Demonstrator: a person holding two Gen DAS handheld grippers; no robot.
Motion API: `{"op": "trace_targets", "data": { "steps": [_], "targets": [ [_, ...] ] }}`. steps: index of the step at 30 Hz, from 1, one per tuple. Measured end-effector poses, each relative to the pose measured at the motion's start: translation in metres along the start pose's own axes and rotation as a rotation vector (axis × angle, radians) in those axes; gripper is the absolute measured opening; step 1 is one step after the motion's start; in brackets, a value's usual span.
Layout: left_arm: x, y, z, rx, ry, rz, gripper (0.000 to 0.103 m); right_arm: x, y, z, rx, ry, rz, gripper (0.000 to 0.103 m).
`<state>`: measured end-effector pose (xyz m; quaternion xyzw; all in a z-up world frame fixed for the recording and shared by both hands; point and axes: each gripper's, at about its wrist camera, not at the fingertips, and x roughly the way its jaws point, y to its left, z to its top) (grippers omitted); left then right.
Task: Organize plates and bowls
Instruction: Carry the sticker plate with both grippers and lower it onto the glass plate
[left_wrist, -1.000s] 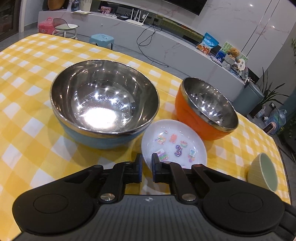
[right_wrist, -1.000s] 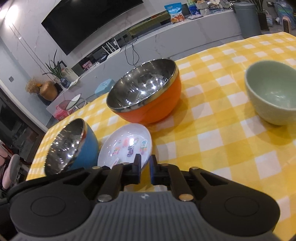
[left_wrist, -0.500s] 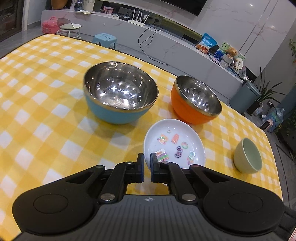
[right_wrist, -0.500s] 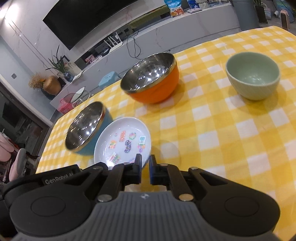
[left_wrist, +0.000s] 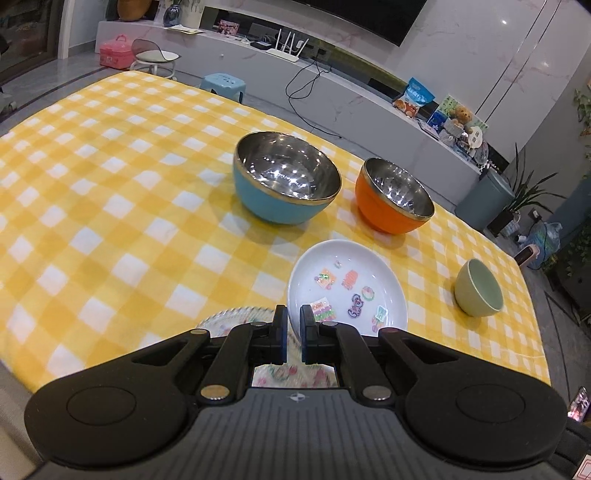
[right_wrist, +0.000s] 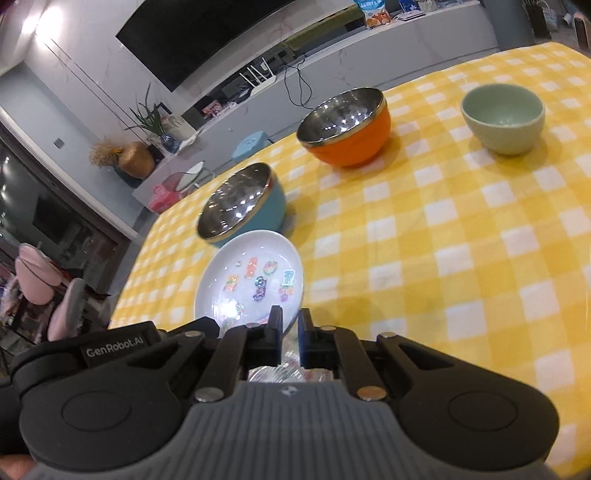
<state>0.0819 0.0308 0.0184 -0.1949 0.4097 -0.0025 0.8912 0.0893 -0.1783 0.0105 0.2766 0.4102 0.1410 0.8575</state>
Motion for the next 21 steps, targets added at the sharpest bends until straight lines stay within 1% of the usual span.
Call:
{"op": "trace_targets", "data": {
  "steps": [6,9,12,16,21],
  "targets": [
    [-0.020,0.012,-0.012,0.007,-0.009,0.002,0.006,-0.013,0.007,-0.018,-0.003,0.007,0.039,0.006],
    [-0.023,0.021,-0.021,0.002,0.001,0.013,0.006,-0.016,0.005,-0.032,0.021,0.009,0.068,0.006],
    [-0.019,0.033,-0.029,-0.018,0.028,0.029,0.006,-0.014,0.006,-0.043,0.025,0.022,0.079,0.006],
    [-0.014,0.043,-0.036,-0.039,0.046,0.035,0.006,-0.003,0.006,-0.052,0.019,0.057,0.067,0.006],
    [-0.006,0.048,-0.041,-0.048,0.073,0.021,0.006,0.004,0.000,-0.052,0.022,0.088,0.043,0.006]
  ]
}}
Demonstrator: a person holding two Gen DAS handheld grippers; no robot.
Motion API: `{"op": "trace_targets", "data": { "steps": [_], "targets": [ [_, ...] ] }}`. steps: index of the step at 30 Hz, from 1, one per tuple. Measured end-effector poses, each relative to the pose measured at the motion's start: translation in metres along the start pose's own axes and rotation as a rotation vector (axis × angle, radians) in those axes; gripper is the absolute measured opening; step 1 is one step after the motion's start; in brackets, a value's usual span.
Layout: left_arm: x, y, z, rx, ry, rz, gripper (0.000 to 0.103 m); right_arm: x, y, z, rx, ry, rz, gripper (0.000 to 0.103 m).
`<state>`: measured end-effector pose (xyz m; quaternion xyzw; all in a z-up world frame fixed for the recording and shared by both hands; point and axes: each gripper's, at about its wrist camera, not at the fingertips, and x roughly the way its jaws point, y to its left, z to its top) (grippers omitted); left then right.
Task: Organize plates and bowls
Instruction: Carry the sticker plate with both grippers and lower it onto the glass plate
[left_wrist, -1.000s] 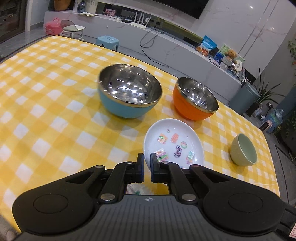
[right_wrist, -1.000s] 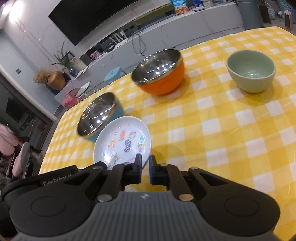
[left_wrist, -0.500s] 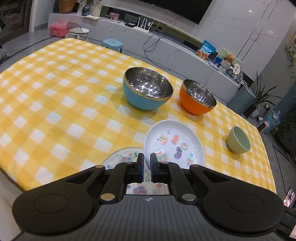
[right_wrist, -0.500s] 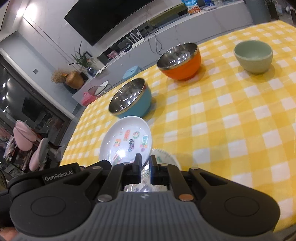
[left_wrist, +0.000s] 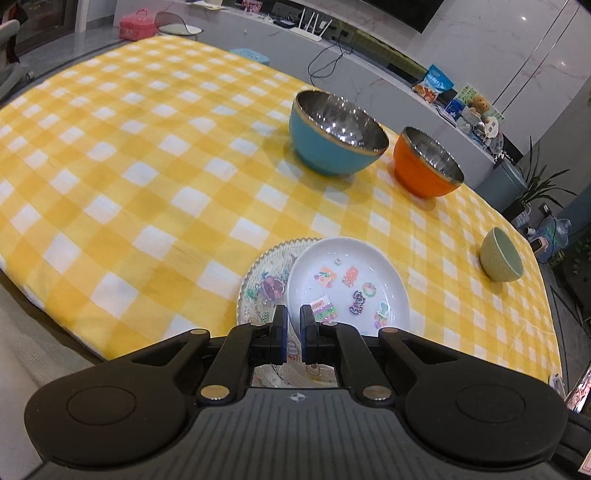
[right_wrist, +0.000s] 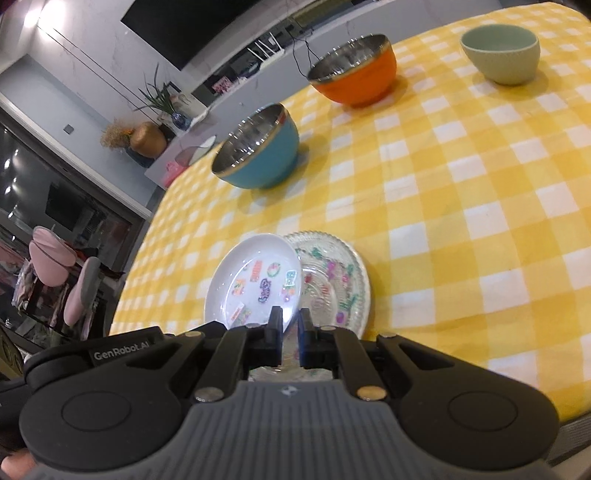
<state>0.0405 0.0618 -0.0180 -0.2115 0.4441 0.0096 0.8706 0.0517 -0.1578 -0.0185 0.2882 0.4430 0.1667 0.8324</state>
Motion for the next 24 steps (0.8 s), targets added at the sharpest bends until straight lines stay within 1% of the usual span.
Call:
{"op": "trace_targets", "data": {
  "steps": [10,21,24],
  "targets": [
    [0.012,0.004,-0.005,-0.009,0.041,0.002,0.007,0.010,-0.010,-0.003,0.014,0.035,-0.030,0.006],
    [0.014,0.003,-0.005,-0.005,0.057,0.013,0.007,0.013,-0.010,-0.003,0.020,0.050,-0.037,0.007],
    [0.015,0.003,-0.005,-0.008,0.055,0.014,0.007,0.014,-0.010,-0.003,0.016,0.051,-0.033,0.008]
  ]
}}
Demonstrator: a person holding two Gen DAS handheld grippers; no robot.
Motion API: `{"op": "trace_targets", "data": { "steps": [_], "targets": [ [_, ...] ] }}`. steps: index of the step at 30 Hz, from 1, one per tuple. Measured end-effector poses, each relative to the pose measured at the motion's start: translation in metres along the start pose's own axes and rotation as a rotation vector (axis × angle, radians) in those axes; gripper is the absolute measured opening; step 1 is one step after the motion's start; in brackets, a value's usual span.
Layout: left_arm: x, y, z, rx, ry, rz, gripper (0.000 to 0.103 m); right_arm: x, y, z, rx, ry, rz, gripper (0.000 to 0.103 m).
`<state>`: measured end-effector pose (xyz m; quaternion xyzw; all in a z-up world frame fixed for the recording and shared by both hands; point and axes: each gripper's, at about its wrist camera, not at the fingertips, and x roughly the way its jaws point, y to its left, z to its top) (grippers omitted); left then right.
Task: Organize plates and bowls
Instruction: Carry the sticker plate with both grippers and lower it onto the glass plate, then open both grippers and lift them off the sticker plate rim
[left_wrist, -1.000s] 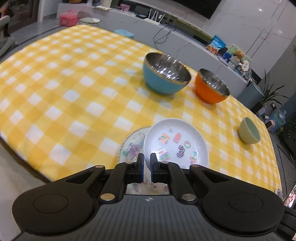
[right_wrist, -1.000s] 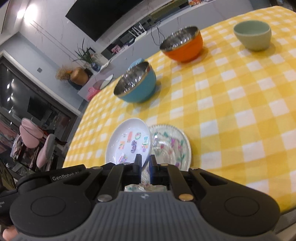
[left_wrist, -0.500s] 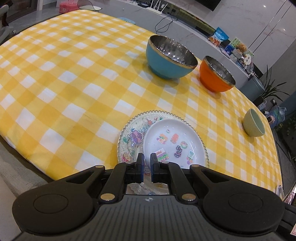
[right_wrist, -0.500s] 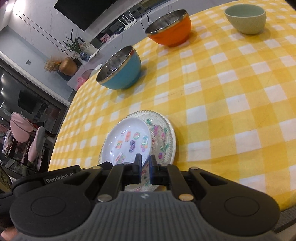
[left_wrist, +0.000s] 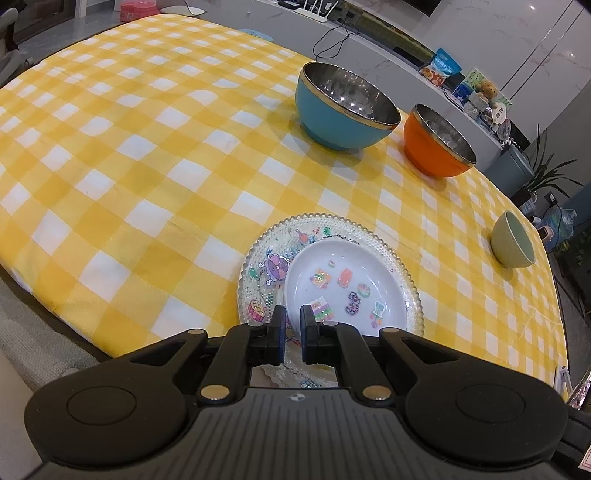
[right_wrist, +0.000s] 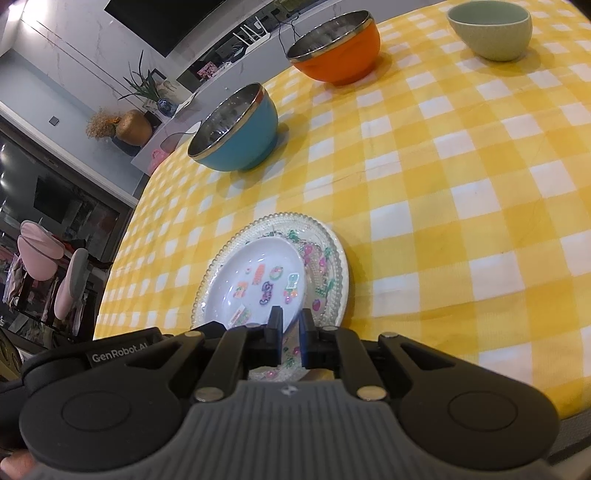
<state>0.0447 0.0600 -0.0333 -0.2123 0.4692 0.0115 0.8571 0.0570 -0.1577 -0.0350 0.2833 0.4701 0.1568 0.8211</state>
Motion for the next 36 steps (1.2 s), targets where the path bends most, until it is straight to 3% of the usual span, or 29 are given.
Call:
{"op": "trace_targets", "data": {
  "steps": [9,13,18,25,36],
  "targets": [
    [0.000,0.001,0.000,-0.004,0.000,0.002,0.007,-0.001,0.003,-0.001,-0.024,-0.002,-0.008,0.012],
    [-0.004,0.004,0.002,-0.013,-0.006,-0.002,0.021,-0.005,0.007,0.000,-0.048,-0.014,-0.005,0.028],
    [-0.013,0.002,0.005,-0.003,-0.031,-0.001,0.033,-0.011,0.014,0.000,-0.094,-0.036,-0.025,0.036],
    [-0.028,-0.009,0.013,0.068,-0.106,0.030,0.036,-0.026,0.022,0.005,-0.166,-0.122,-0.078,0.044],
    [-0.037,-0.027,0.055,0.116,-0.201,-0.004,0.041,-0.026,0.032,0.039,-0.207,-0.206,-0.138,0.045]
  ]
}}
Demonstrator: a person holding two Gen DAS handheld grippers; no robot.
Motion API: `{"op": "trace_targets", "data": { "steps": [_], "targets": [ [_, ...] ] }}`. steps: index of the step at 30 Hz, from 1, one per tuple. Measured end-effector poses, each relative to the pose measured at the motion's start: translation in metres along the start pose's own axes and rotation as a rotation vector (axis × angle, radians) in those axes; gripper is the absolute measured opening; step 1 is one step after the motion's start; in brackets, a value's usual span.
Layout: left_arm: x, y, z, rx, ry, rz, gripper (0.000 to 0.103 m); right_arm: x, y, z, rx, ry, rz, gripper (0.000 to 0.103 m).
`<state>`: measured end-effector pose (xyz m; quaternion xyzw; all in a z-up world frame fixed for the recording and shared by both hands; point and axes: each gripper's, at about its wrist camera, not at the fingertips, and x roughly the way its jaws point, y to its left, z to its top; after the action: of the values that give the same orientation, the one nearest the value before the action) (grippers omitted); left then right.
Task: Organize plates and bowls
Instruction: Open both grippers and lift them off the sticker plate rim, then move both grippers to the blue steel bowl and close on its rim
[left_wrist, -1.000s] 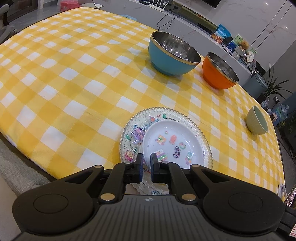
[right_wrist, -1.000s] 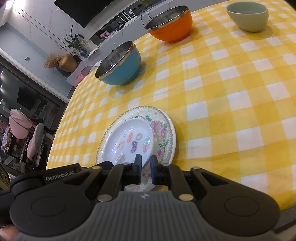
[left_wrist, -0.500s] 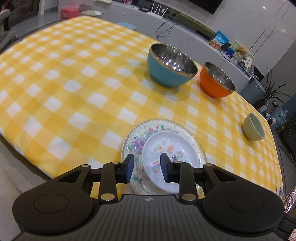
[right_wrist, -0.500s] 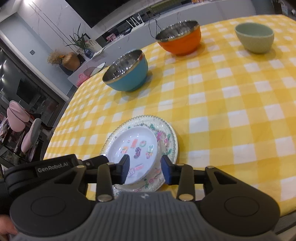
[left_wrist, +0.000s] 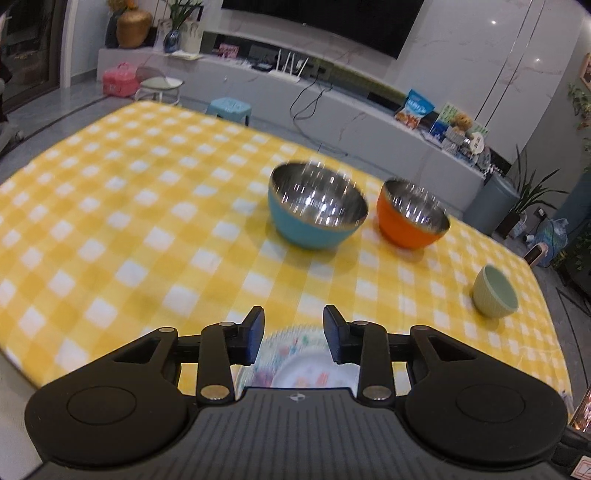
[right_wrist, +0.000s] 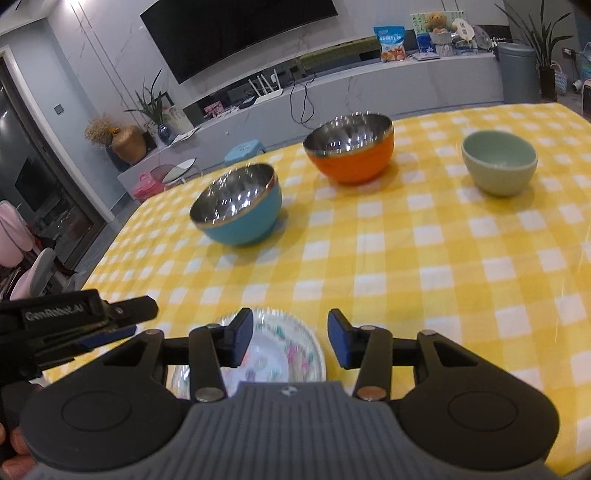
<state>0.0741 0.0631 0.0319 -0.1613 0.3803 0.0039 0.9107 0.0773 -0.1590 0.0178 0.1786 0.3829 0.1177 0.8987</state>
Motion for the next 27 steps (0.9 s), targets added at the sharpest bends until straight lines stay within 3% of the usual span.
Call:
{"op": "trace_targets", "data": {
  "steps": [16,23,27],
  "targets": [
    [0.041,0.018,0.072,-0.046,-0.063,-0.001,0.048,0.053,0.009,0.063,0.058,-0.009,-0.040,0.050],
    [0.072,0.038,0.096,-0.108,-0.071,0.010,0.049,0.092,0.012,0.090,0.190,0.036,0.003,0.050],
    [0.093,0.038,0.101,-0.091,-0.057,0.010,0.049,0.113,0.021,0.102,0.205,0.034,-0.014,0.050]
  ]
}}
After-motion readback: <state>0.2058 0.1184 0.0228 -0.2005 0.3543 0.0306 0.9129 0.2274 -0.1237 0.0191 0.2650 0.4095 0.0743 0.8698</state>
